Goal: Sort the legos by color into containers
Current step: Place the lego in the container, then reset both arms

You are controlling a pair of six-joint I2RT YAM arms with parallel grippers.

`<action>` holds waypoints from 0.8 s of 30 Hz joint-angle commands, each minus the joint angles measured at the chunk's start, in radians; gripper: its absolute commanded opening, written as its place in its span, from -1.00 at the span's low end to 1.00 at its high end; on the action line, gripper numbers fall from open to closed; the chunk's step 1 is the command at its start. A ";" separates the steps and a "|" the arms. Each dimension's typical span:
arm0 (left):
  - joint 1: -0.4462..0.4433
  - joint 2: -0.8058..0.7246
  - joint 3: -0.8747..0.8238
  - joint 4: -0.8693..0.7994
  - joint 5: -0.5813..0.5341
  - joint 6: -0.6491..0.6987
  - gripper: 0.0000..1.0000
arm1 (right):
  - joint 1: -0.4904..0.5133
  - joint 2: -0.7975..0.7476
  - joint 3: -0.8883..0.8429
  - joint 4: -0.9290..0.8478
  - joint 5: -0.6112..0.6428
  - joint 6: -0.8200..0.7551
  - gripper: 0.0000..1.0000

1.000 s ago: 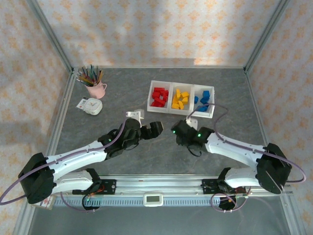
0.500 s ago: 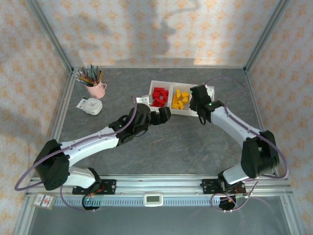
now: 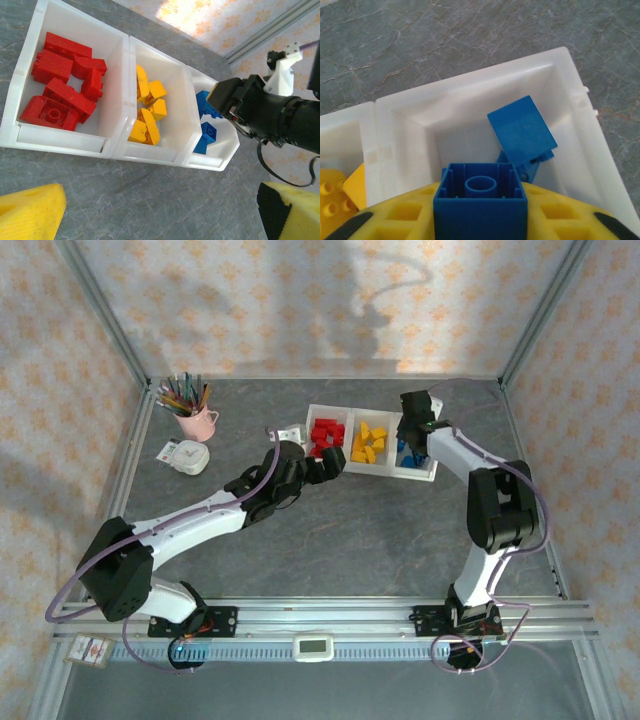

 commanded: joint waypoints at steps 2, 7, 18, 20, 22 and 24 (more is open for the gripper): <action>0.013 0.002 0.031 0.027 0.007 0.022 0.98 | -0.007 0.010 0.052 -0.009 0.002 -0.028 -0.14; 0.019 -0.003 0.034 0.027 0.005 0.028 0.98 | -0.007 -0.060 0.004 0.011 -0.012 -0.038 0.07; 0.108 -0.188 -0.053 -0.061 -0.109 0.104 0.98 | -0.009 -0.431 -0.265 0.089 0.008 -0.044 0.71; 0.156 -0.254 -0.092 -0.106 -0.196 0.134 0.98 | -0.009 -0.525 -0.357 0.121 0.075 -0.039 0.95; 0.223 -0.319 -0.130 -0.157 -0.290 0.164 0.98 | -0.010 -0.618 -0.465 0.160 0.190 -0.016 1.00; 0.308 -0.377 -0.181 -0.175 -0.371 0.231 0.98 | -0.011 -0.706 -0.584 0.222 0.291 0.007 1.00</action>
